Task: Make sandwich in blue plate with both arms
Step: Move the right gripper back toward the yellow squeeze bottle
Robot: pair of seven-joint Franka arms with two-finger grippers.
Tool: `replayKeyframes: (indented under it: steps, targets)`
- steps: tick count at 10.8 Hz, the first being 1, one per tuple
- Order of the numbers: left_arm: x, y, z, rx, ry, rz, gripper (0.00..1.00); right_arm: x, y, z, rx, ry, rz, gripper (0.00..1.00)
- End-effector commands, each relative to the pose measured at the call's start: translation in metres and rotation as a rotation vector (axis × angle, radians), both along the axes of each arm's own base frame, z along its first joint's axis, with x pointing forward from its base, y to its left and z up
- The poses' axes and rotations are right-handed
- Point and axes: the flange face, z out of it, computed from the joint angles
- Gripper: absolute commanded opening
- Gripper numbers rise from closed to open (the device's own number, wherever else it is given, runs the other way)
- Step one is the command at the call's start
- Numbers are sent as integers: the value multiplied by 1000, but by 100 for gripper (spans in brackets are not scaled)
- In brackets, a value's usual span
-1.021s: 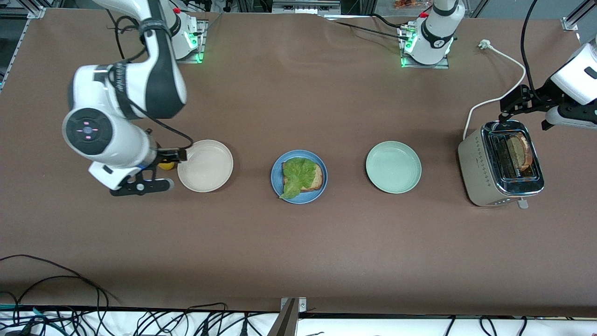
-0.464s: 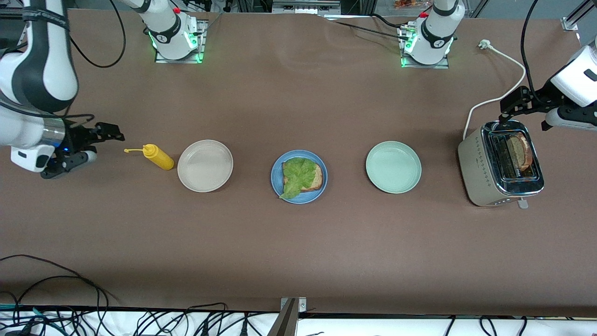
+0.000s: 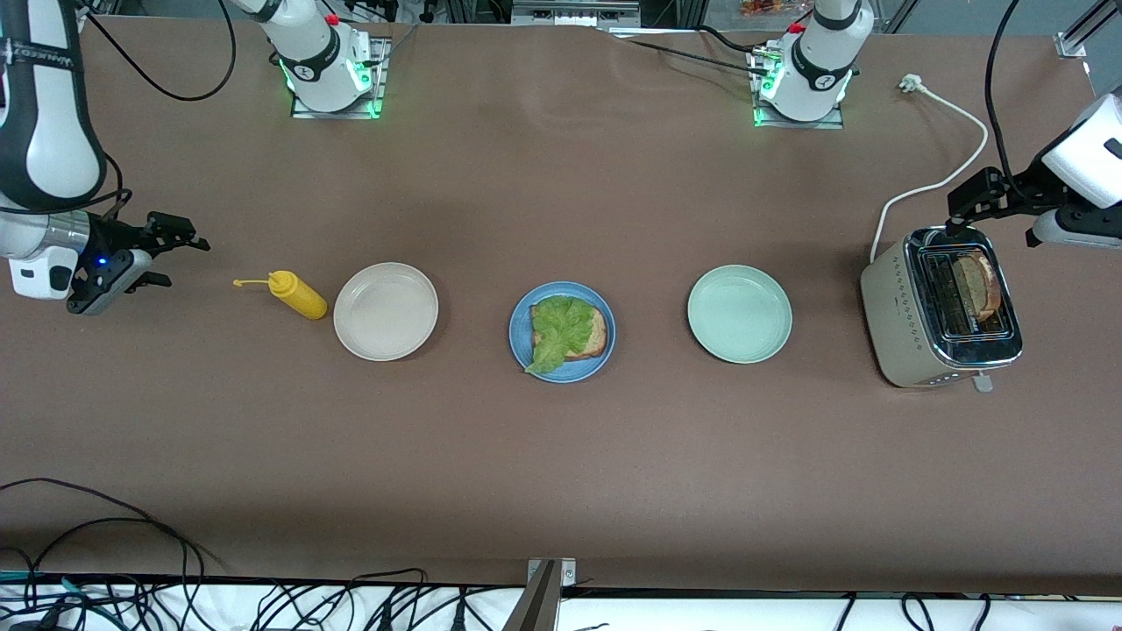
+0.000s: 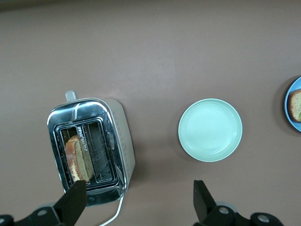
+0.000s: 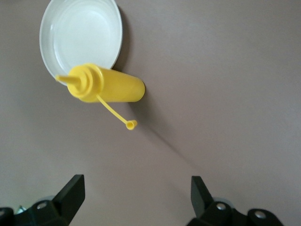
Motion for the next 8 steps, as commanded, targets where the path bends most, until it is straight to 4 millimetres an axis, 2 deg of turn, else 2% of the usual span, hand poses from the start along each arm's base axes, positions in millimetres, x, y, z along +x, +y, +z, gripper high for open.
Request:
replayKeyframes:
  steps: [1, 2, 4, 6, 8]
  targets:
    - [4, 25, -14, 29, -8, 16, 100, -16, -32, -47, 164, -106, 144, 100]
    - [4, 33, -18, 29, -11, 29, 100, -17, -39, -65, 232, -160, 199, 100]
    - [5, 33, -18, 29, -15, 29, 100, -20, -49, -104, 373, -298, 258, 100]
    - [5, 33, -18, 29, -15, 29, 100, -21, -51, -140, 454, -427, 320, 100]
    - [5, 33, -18, 29, -15, 29, 100, -23, -41, -175, 565, -576, 338, 100]
